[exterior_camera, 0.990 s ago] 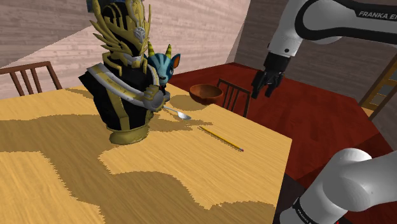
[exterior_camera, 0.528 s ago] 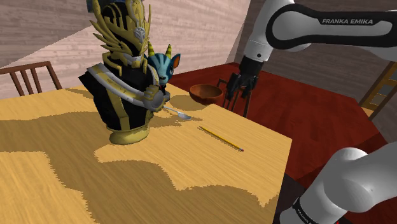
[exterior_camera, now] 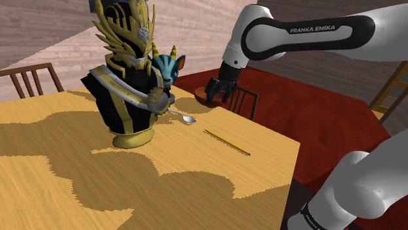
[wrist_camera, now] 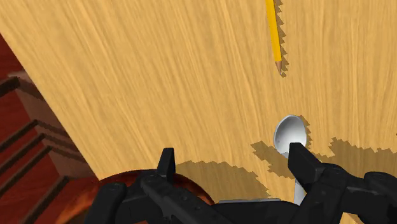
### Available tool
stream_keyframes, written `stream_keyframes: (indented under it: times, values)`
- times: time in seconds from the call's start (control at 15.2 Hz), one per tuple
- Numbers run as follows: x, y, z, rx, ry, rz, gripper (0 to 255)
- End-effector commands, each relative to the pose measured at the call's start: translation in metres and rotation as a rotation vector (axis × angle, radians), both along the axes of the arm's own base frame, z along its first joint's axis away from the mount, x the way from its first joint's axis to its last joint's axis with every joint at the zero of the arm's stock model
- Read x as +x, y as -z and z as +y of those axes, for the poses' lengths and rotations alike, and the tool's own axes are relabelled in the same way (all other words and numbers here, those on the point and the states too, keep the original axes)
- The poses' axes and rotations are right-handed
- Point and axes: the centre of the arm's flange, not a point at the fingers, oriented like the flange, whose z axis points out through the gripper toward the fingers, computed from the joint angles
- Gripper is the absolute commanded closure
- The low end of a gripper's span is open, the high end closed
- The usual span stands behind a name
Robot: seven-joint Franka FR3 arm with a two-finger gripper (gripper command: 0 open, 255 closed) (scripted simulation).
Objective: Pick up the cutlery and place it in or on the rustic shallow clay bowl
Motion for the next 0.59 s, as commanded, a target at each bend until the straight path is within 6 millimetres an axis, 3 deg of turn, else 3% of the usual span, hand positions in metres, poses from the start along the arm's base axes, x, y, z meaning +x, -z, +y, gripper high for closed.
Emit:
stream_keyframes:
  times: [0.0, 0.53]
  values:
    - [0.016, 0.006, 0.019, 0.007, -0.010, -0.016, 0]
    - [0.080, 0.030, 0.088, 0.032, -0.052, -0.076, 0]
